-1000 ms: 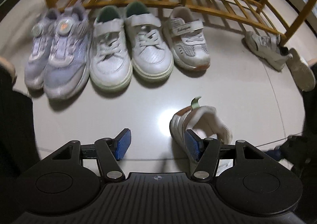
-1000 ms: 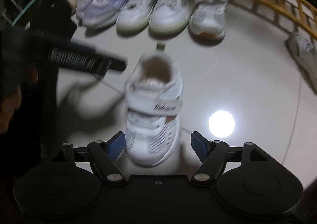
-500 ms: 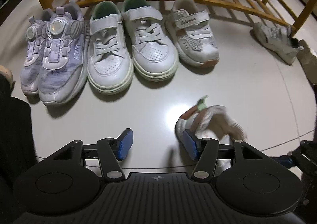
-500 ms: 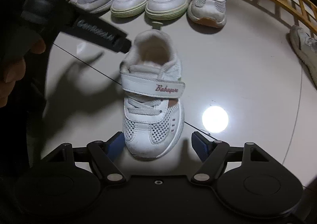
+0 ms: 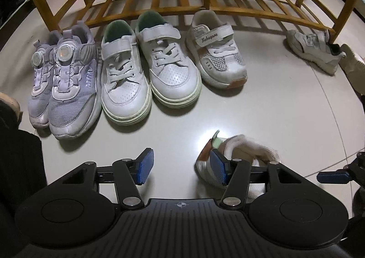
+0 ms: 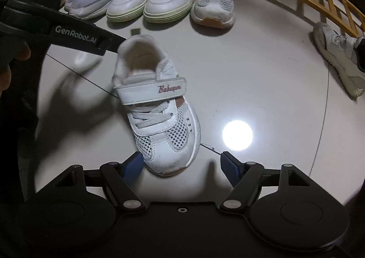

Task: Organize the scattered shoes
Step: 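Set the sneaker on the floor and open the right tool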

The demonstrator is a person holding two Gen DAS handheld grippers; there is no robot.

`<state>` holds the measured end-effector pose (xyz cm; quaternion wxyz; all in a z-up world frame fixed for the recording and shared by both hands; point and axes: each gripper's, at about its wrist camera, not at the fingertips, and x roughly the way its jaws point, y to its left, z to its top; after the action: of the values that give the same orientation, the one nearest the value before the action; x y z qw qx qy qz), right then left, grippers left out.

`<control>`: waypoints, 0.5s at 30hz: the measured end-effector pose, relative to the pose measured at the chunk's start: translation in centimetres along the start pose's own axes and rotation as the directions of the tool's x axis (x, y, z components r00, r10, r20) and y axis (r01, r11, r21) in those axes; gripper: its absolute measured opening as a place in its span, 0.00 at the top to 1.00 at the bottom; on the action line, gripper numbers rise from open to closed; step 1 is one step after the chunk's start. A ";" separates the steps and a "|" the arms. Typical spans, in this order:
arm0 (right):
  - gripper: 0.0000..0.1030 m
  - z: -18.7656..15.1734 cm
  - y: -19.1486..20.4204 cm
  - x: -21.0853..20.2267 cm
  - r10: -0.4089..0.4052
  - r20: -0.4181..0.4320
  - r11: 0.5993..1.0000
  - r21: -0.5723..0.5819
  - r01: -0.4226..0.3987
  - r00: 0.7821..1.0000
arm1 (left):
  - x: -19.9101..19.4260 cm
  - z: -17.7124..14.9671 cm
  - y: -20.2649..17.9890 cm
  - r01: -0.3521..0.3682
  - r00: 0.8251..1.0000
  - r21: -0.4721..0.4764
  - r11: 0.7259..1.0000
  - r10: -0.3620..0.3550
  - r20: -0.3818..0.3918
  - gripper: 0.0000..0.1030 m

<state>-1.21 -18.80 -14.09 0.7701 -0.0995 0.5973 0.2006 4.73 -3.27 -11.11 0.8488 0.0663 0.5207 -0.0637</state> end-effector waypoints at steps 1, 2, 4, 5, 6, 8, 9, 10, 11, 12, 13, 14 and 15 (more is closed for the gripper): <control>0.25 0.0 -0.2 0.0 -0.003 0.000 1.000 0.003 0.003 1.000 | 0.1 0.0 0.0 -0.003 1.000 0.007 1.000 0.003 -0.001 0.46; 0.25 0.0 -0.3 0.0 -0.005 0.001 1.000 0.008 0.005 1.000 | 0.2 -0.1 -0.1 -0.007 1.000 0.016 1.000 0.007 -0.001 0.46; 0.25 0.1 -0.6 0.1 -0.010 0.002 1.000 0.017 0.010 1.000 | 0.3 -0.2 -0.1 -0.013 1.000 0.031 0.999 0.013 -0.002 0.45; 0.25 0.1 -0.8 0.1 -0.012 0.004 1.000 0.026 0.012 1.000 | 0.4 -0.2 0.0 -0.015 1.000 0.032 0.999 0.015 -0.002 0.45; 0.25 0.1 -0.9 0.1 -0.015 0.005 0.999 0.030 0.015 1.000 | 0.5 -0.2 0.1 -0.017 1.000 0.029 0.999 0.017 -0.003 0.46; 0.25 0.1 -1.1 0.1 -0.023 0.007 0.999 0.038 0.022 1.000 | 0.8 -0.3 0.2 -0.013 1.000 0.026 1.000 0.013 -0.015 0.55; 0.25 0.2 -1.3 0.1 -0.027 0.010 0.999 0.043 0.027 1.000 | 1.0 -0.4 0.3 -0.005 1.000 0.027 1.000 0.005 -0.028 0.60; 0.25 0.2 -1.4 0.1 -0.030 0.011 0.998 0.047 0.029 0.999 | 1.1 -0.5 0.3 0.003 0.999 0.027 1.000 -0.002 -0.039 0.67; 0.25 0.3 -1.6 0.2 -0.032 0.013 0.998 0.050 0.031 0.999 | 1.2 -0.6 0.3 0.008 0.999 0.028 1.000 -0.007 -0.048 0.70; 0.25 0.4 -1.8 0.2 -0.033 0.015 0.998 0.057 0.032 0.999 | 1.3 -0.8 0.3 0.011 0.999 0.028 1.000 -0.010 -0.053 0.72; 0.25 0.4 -1.9 0.2 -0.033 0.017 0.998 0.061 0.032 0.999 | 1.3 -1.0 0.3 0.014 0.998 0.029 0.999 -0.013 -0.058 0.75; 0.25 0.5 -2.1 0.1 -0.037 0.020 0.997 0.065 0.036 0.999 | 1.4 -1.2 0.3 0.017 0.998 0.029 0.999 -0.016 -0.063 0.79; 0.25 0.6 -2.3 0.1 -0.041 0.023 0.997 0.069 0.039 0.999 | 1.4 -1.4 0.2 0.022 0.997 0.031 0.999 -0.020 -0.069 0.81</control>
<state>0.32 -20.59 -14.23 0.7842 -0.0824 0.5922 0.1657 4.21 -2.87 -12.96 0.8286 0.0765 0.5489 -0.0784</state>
